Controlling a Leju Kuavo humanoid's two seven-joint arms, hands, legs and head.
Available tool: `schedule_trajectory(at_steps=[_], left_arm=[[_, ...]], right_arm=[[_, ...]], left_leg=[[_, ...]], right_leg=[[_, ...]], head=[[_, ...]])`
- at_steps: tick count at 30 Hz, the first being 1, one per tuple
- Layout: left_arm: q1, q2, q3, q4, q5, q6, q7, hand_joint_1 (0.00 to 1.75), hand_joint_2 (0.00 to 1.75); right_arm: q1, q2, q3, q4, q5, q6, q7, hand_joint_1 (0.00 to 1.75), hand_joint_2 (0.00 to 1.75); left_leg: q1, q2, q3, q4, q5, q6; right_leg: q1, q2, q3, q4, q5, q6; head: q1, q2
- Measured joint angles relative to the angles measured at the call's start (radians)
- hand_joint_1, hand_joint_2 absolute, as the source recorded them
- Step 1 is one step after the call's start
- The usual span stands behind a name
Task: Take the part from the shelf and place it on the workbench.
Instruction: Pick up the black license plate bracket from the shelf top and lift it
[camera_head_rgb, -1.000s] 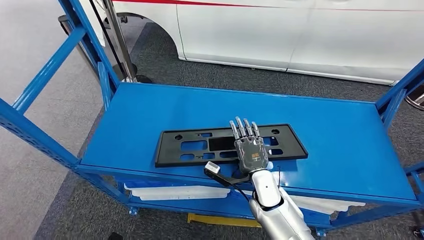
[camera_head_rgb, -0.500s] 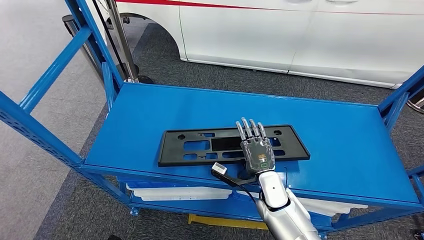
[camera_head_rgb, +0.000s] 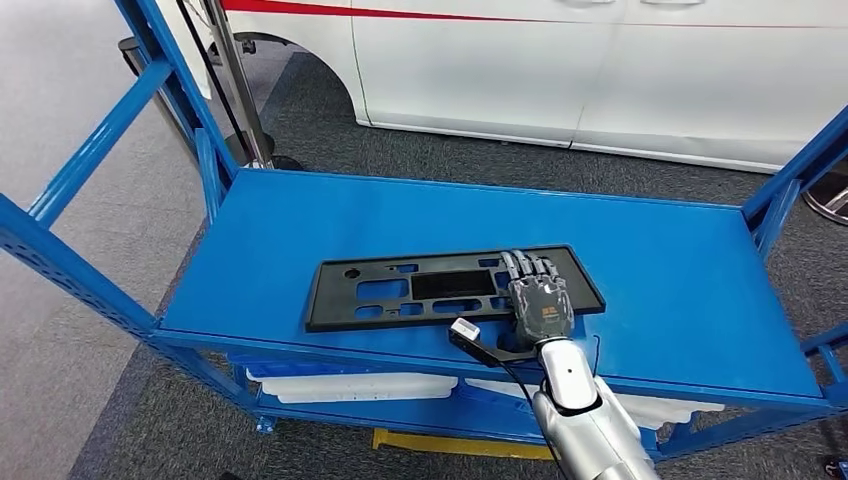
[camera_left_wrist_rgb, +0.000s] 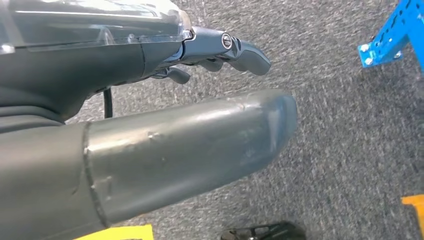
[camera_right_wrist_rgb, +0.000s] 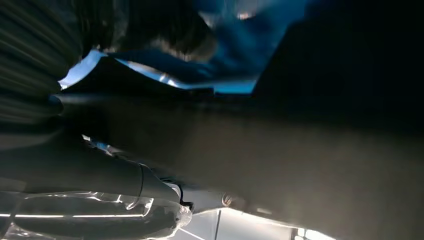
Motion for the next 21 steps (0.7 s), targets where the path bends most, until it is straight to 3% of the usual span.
schedule_trajectory(at_steps=[3,5,8,9,10,11,12,13,15,17,19,21], left_arm=[[0.001,0.000,0.000,0.000,0.000,0.000,-0.001,0.00,0.00],[0.001,-0.001,0.000,0.000,0.000,-0.001,-0.002,0.00,0.00],[0.000,-0.002,0.000,0.000,0.001,-0.001,-0.004,0.00,0.00],[0.001,-0.002,0.000,0.000,0.001,-0.001,-0.004,0.00,0.00],[0.002,-0.002,0.000,0.000,0.001,0.000,-0.004,0.00,0.00],[0.003,-0.002,0.000,0.000,0.002,0.000,-0.004,0.00,0.00],[0.003,-0.002,0.000,0.000,0.002,0.000,-0.004,0.00,0.00],[0.003,-0.002,0.000,0.000,0.002,0.000,-0.004,0.00,0.00],[0.002,-0.006,0.000,0.001,0.002,0.000,-0.004,0.00,0.00],[0.002,-0.010,0.000,0.001,0.002,0.000,-0.004,0.00,0.00],[0.003,-0.010,0.000,0.001,0.002,0.000,-0.004,0.00,0.00],[0.002,-0.011,0.000,0.001,0.001,0.000,-0.004,0.00,0.00]], right_arm=[[-0.001,0.000,-0.014,0.007,-0.009,0.010,-0.011,1.75,1.75],[-0.003,0.000,-0.020,0.011,-0.011,0.012,-0.012,1.75,1.75],[0.000,0.000,-0.025,0.017,-0.012,0.014,-0.019,1.75,1.75],[0.004,0.000,-0.025,0.020,-0.012,0.014,-0.021,1.75,1.75],[0.008,0.000,-0.025,0.022,-0.012,0.012,-0.023,1.75,1.75],[0.010,0.000,-0.025,0.024,-0.012,0.009,-0.024,1.75,1.75],[0.010,0.000,-0.025,0.025,-0.012,0.006,-0.025,1.75,1.75],[0.010,-0.001,-0.025,0.025,-0.012,0.004,-0.026,1.75,1.75],[0.008,-0.001,-0.025,0.025,-0.012,0.002,-0.027,1.75,1.75],[0.007,0.000,-0.025,0.025,-0.012,0.001,-0.029,1.75,1.75],[0.006,0.000,-0.025,0.025,-0.012,-0.001,-0.029,1.75,1.75],[0.006,0.001,-0.025,0.026,-0.014,-0.002,-0.032,1.75,1.75]], left_leg=[[-0.004,-0.001,0.003,-0.010,0.003,0.018],[-0.002,0.002,0.001,-0.012,0.009,0.028],[-0.001,0.005,-0.005,-0.013,0.013,0.037],[-0.002,0.005,-0.008,-0.013,0.013,0.037],[-0.003,0.005,-0.009,-0.013,0.014,0.038],[-0.003,0.004,-0.009,-0.012,0.014,0.038],[-0.005,0.004,-0.007,-0.012,0.013,0.038],[-0.005,0.003,-0.005,-0.013,0.013,0.037],[-0.006,0.001,-0.005,-0.014,0.013,0.033],[-0.005,0.001,-0.008,-0.017,0.015,0.024],[-0.004,0.001,-0.005,-0.022,0.016,0.013],[-0.005,0.002,-0.018,0.012,-0.011,0.005]], right_leg=[[0.001,0.004,-0.003,0.002,0.001,0.015],[-0.002,0.004,-0.014,0.029,-0.021,0.025],[-0.006,0.001,-0.092,0.199,-0.115,0.039],[-0.007,0.001,-0.121,0.257,-0.136,0.040],[-0.007,0.001,-0.136,0.285,-0.137,0.040],[-0.007,0.001,-0.132,0.275,-0.119,0.037],[-0.005,0.001,-0.109,0.224,-0.083,0.031],[-0.002,0.001,-0.074,0.150,-0.044,0.023],[0.007,0.001,-0.018,0.030,0.001,0.005],[0.014,0.001,-0.007,-0.002,0.003,-0.005],[0.012,-0.001,-0.002,-0.017,0.010,-0.011],[0.005,-0.005,0.010,-0.039,0.020,-0.019]], head=[[0.000,0.000],[0.001,0.000],[0.001,0.000],[0.001,0.000],[0.001,0.000],[0.001,0.000],[0.001,0.000],[0.001,0.000],[0.001,0.000],[0.001,0.000],[0.001,0.000],[0.001,0.000]])
